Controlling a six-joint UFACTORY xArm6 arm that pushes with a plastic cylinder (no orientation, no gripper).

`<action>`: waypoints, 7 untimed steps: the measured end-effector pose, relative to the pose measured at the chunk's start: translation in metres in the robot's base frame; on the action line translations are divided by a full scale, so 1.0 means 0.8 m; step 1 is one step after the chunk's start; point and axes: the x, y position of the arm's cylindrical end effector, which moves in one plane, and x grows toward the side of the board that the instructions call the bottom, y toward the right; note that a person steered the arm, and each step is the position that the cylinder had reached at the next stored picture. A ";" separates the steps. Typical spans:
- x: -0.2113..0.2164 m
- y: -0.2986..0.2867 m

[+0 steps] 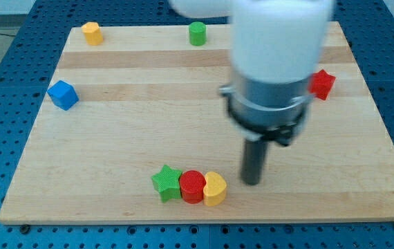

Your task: Place the red star above the green star

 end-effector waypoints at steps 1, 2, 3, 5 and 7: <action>-0.065 0.117; -0.155 0.193; -0.236 0.209; -0.225 0.156; -0.150 0.095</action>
